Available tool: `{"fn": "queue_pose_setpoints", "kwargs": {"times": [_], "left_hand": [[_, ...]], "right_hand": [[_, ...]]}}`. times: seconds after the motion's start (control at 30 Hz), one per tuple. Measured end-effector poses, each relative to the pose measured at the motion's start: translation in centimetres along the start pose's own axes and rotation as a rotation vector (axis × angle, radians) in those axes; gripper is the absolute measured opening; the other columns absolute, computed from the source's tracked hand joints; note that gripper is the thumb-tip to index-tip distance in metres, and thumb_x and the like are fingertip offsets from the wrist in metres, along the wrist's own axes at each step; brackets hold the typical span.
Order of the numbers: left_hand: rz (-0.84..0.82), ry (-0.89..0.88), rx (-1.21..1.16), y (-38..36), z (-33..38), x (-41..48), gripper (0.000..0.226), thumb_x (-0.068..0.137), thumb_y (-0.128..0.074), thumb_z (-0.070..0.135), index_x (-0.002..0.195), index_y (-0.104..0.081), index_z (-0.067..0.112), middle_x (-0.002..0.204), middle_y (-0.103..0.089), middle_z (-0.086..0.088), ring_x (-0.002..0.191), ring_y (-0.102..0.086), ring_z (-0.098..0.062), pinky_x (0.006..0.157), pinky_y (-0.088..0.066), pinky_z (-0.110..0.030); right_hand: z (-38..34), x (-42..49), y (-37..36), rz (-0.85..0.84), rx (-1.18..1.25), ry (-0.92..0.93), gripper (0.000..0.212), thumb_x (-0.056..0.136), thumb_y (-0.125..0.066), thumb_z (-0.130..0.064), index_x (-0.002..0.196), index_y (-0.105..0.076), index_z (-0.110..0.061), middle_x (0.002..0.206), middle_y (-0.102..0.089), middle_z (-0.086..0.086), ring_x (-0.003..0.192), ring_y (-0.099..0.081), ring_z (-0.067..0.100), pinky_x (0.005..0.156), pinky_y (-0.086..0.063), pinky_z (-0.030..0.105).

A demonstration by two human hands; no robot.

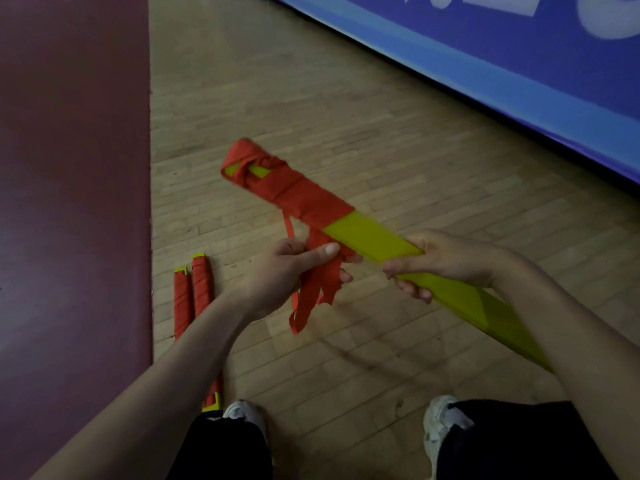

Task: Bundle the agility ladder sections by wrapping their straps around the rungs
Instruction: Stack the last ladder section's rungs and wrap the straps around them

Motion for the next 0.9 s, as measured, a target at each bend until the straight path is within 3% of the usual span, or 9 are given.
{"fn": "queue_pose_setpoints", "kwargs": {"times": [0.1,0.23,0.37,0.5,0.6,0.67,0.77,0.83,0.9], "left_hand": [[-0.053,0.007,-0.018,-0.6,-0.3,0.1,0.030,0.090,-0.049,0.019,0.109,-0.061,0.000,0.099,-0.072,-0.010,0.075,-0.069,-0.016,0.072,-0.058,-0.036],[-0.038,0.051,-0.005,-0.7,-0.4,0.1,0.024,0.089,-0.051,0.016,0.100,-0.064,-0.002,0.089,-0.072,-0.011,0.073,-0.070,-0.017,0.075,-0.058,-0.033],[0.015,0.073,0.033,-0.5,-1.0,0.3,0.024,0.096,-0.050,0.012,0.103,-0.061,-0.007,0.089,-0.070,-0.015,0.077,-0.068,-0.020,0.079,-0.057,-0.041],[0.085,0.059,0.022,-0.5,-1.1,0.4,0.022,0.098,-0.049,0.013,0.100,-0.062,-0.004,0.086,-0.071,-0.014,0.075,-0.069,-0.020,0.077,-0.057,-0.040],[0.138,0.027,0.033,-0.4,-1.1,0.4,0.022,0.099,-0.048,0.014,0.098,-0.062,-0.003,0.084,-0.071,-0.013,0.075,-0.069,-0.020,0.079,-0.057,-0.043],[0.176,0.002,0.047,-0.4,-1.1,0.4,0.023,0.099,-0.047,0.013,0.098,-0.062,-0.004,0.082,-0.072,-0.012,0.073,-0.070,-0.019,0.078,-0.057,-0.042],[0.219,-0.004,0.038,-0.1,-1.3,0.4,0.024,0.100,-0.046,0.011,0.101,-0.060,-0.008,0.084,-0.071,-0.015,0.074,-0.070,-0.021,0.081,-0.056,-0.049],[0.234,-0.015,0.030,0.0,-1.3,0.3,0.023,0.099,-0.046,0.010,0.100,-0.060,-0.008,0.086,-0.071,-0.017,0.075,-0.070,-0.022,0.079,-0.056,-0.049],[0.237,-0.024,0.017,0.0,-1.2,0.1,0.022,0.099,-0.047,0.008,0.101,-0.062,-0.007,0.090,-0.071,-0.018,0.079,-0.069,-0.024,0.077,-0.056,-0.048]], "right_hand": [[-0.2,-0.4,0.8,0.042,0.055,0.021,0.026,0.079,-0.062,-0.030,0.086,-0.055,-0.006,0.059,-0.053,0.008,0.041,-0.045,0.015,0.044,-0.042,0.025],[-0.3,-0.6,1.3,0.063,0.045,0.036,0.026,0.081,-0.060,-0.029,0.090,-0.057,-0.005,0.061,-0.054,0.009,0.043,-0.045,0.015,0.045,-0.040,0.027],[0.4,0.1,1.6,0.135,-0.006,0.021,0.023,0.087,-0.061,-0.025,0.096,-0.060,-0.004,0.066,-0.057,0.009,0.047,-0.049,0.016,0.047,-0.043,0.026],[0.7,1.2,1.9,0.243,-0.129,0.039,0.011,0.093,-0.059,-0.021,0.095,-0.058,-0.010,0.063,-0.056,0.004,0.046,-0.048,0.013,0.046,-0.043,0.026],[-0.1,1.4,2.1,0.383,-0.417,0.081,0.013,0.093,-0.059,-0.033,0.102,-0.059,-0.024,0.062,-0.057,-0.007,0.052,-0.053,0.011,0.056,-0.045,0.028],[-0.5,1.4,1.8,0.466,-0.748,0.036,0.029,0.092,-0.054,-0.047,0.119,-0.054,-0.037,0.075,-0.060,-0.010,0.075,-0.061,0.014,0.068,-0.044,0.030],[-1.0,1.6,0.8,0.544,-1.042,0.024,0.035,0.095,-0.044,-0.050,0.128,-0.046,-0.038,0.118,-0.060,-0.006,0.111,-0.057,0.023,0.080,-0.040,0.034],[-1.0,1.9,0.2,0.543,-1.085,0.068,0.034,0.098,-0.041,-0.046,0.130,-0.042,-0.037,0.130,-0.053,-0.006,0.116,-0.054,0.023,0.081,-0.039,0.034],[-0.6,2.2,0.0,0.540,-1.136,0.093,0.036,0.100,-0.039,-0.041,0.135,-0.036,-0.037,0.128,-0.052,-0.001,0.114,-0.054,0.026,0.081,-0.040,0.034]]}}
Point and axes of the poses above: each hand's wrist, its own x-axis towards the middle knuckle, its own y-axis out of the back of the hand, z = x × y, the point moved 7 cm from there along x, towards the middle knuckle
